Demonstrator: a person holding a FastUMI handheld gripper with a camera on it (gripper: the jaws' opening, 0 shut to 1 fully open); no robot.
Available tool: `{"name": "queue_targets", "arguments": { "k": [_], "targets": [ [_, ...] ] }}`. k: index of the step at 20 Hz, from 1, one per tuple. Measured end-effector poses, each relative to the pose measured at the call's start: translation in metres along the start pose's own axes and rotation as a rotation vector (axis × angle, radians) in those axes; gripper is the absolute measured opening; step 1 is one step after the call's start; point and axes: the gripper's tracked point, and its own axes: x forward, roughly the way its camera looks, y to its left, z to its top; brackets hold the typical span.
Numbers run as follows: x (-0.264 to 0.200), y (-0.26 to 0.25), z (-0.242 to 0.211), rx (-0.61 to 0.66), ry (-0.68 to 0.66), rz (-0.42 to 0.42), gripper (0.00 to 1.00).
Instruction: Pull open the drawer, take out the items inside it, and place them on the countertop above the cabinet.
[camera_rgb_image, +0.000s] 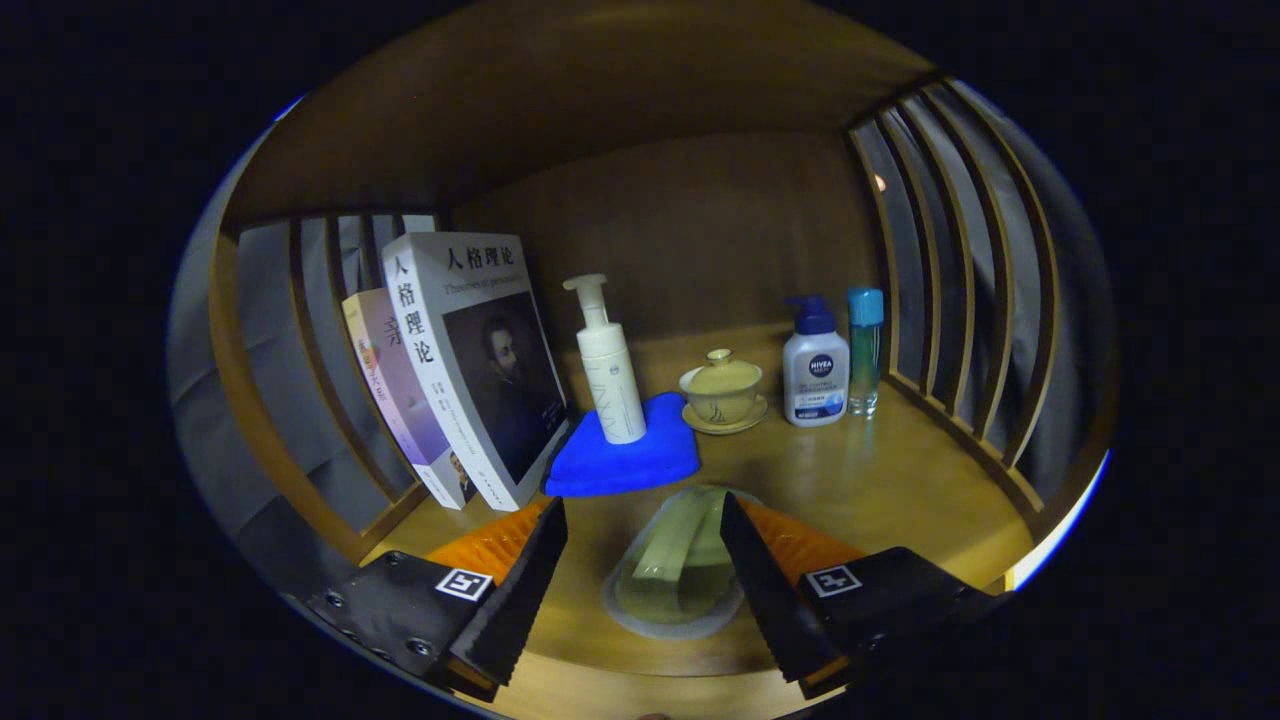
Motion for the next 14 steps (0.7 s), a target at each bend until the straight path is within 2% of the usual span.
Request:
{"name": "queue_targets", "arguments": {
  "k": [4,8,14],
  "targets": [
    [-0.037,0.017,0.001,-0.071,-0.06,0.032,0.98],
    [-0.08,0.031,-0.009,-0.084,-0.123,0.065,0.98],
    [-0.134,0.028,-0.022,-0.124,-0.236,0.001,0.98]
  ]
}}
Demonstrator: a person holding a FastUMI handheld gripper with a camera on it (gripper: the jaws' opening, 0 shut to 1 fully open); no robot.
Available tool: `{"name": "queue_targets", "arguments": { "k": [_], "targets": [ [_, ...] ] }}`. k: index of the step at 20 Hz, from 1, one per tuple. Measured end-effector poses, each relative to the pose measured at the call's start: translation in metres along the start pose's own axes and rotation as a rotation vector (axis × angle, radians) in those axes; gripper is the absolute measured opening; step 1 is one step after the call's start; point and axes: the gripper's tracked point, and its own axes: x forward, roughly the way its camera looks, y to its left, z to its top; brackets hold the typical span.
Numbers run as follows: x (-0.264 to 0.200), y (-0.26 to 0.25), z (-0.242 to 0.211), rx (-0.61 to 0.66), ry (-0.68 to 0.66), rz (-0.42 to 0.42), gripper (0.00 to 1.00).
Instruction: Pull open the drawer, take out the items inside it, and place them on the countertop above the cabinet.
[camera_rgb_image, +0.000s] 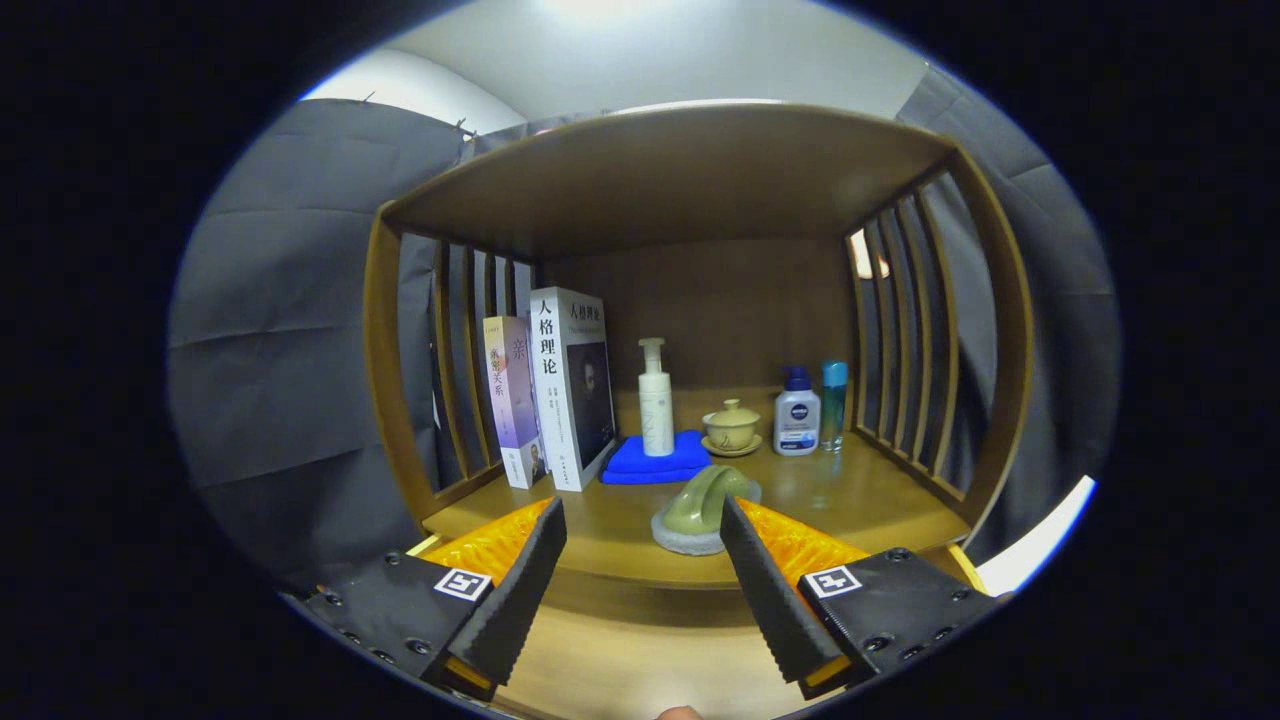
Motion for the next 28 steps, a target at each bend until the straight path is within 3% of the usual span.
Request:
{"name": "queue_targets", "arguments": {
  "k": [10,18,28],
  "targets": [
    [-0.076,0.015,-0.039,-0.054,-0.068,-0.041,0.98],
    [-0.112,0.026,-0.076,-0.118,-0.062,-0.028,0.98],
    [-0.146,0.033,-0.144,-0.095,0.012,-0.018,0.98]
  ]
}}
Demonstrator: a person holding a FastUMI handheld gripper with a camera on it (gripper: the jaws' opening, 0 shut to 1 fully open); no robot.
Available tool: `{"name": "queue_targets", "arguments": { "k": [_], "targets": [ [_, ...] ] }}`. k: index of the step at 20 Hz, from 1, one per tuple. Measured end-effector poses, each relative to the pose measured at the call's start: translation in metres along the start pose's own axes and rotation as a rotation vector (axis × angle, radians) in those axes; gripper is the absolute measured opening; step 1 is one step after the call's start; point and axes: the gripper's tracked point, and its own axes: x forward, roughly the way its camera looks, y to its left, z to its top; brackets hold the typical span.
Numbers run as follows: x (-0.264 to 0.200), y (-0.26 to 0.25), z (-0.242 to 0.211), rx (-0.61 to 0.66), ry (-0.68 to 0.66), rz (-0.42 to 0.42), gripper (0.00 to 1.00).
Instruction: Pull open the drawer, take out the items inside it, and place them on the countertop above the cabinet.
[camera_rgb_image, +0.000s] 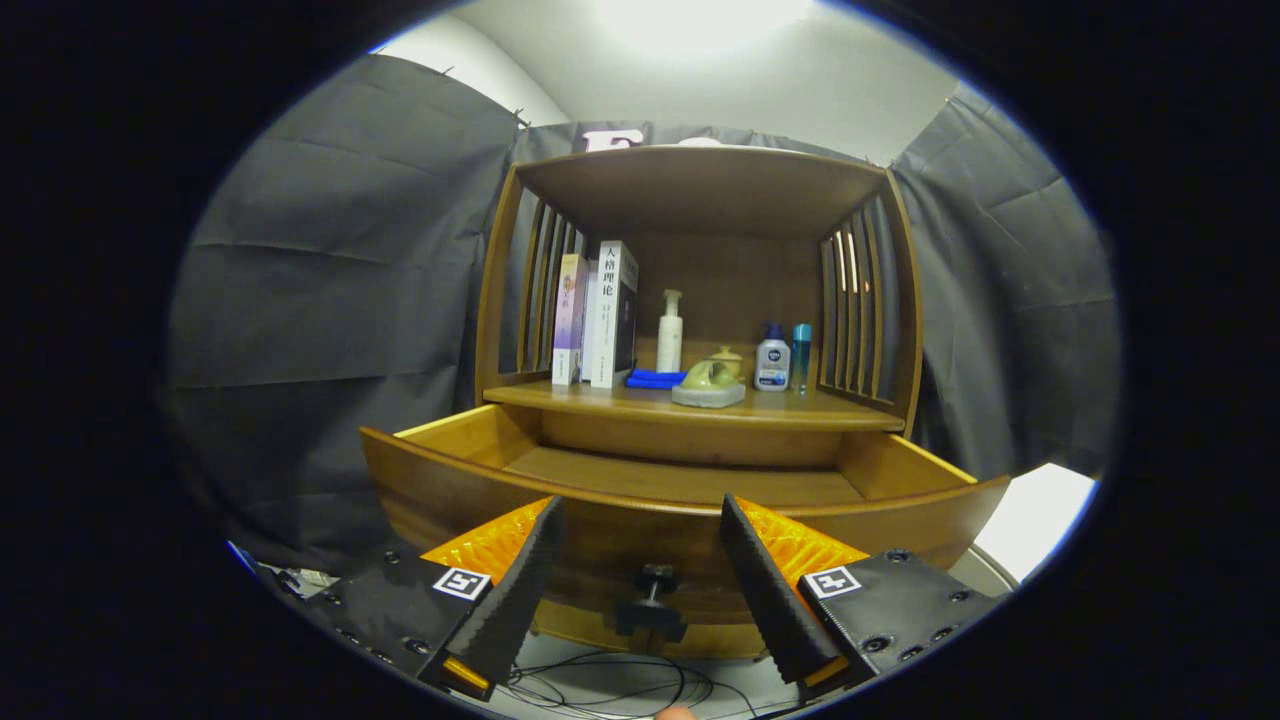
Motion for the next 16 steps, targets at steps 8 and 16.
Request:
{"name": "queue_targets", "arguments": {
  "k": [8,16],
  "targets": [
    [0.008,0.001,-0.058,0.028,0.12,-0.022,0.98],
    [0.018,-0.007,-0.067,0.026,0.114,-0.079,0.96]
  ]
}}
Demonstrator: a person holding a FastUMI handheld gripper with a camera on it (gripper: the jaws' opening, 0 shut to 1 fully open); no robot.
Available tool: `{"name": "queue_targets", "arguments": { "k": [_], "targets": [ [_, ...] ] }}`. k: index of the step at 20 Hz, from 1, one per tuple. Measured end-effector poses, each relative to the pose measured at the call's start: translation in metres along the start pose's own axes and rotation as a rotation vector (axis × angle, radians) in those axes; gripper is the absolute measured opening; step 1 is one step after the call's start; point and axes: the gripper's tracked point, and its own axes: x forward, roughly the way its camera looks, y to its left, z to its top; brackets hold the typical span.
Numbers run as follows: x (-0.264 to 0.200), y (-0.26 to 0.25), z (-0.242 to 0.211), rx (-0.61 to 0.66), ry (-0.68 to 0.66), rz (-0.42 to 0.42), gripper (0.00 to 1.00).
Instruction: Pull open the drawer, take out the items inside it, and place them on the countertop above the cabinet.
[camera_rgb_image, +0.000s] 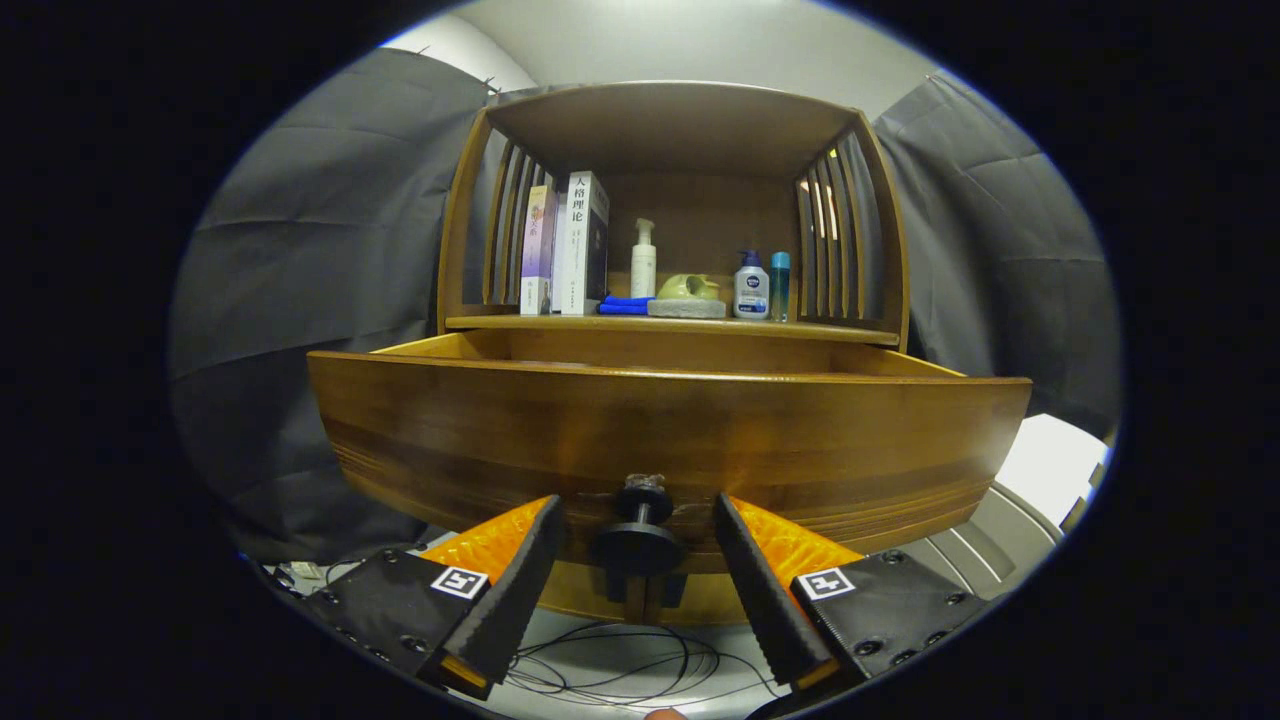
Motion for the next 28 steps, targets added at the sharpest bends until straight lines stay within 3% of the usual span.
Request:
{"name": "queue_targets", "arguments": {
  "k": [18,28],
  "targets": [
    [0.012,-0.003,0.006,0.015,-0.005,-0.066,0.98],
    [0.046,-0.003,0.018,0.025,-0.007,-0.08,0.98]
  ]
}}
